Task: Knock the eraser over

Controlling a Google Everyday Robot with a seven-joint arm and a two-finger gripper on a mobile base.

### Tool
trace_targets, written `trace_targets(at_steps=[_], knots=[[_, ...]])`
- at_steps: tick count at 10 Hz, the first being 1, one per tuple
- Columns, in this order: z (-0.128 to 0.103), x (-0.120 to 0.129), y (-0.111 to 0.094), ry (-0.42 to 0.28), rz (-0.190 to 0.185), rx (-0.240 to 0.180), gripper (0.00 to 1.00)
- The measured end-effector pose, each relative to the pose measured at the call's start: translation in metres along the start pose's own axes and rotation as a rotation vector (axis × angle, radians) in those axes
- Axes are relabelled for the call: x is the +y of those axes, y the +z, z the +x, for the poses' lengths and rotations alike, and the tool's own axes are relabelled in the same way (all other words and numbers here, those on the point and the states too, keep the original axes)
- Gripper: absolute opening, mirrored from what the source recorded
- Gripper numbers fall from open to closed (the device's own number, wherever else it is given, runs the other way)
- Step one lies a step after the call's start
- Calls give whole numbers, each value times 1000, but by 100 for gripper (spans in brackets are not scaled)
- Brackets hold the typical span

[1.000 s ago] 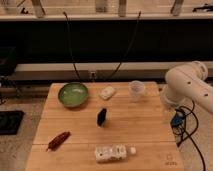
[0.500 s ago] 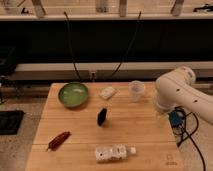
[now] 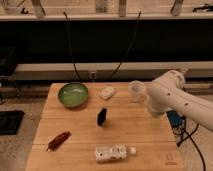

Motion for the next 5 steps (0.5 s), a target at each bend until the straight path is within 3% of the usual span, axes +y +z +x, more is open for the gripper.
trace_targets(at_steps=[5], knots=[[-19,-3,14,-54,-5,8,80]])
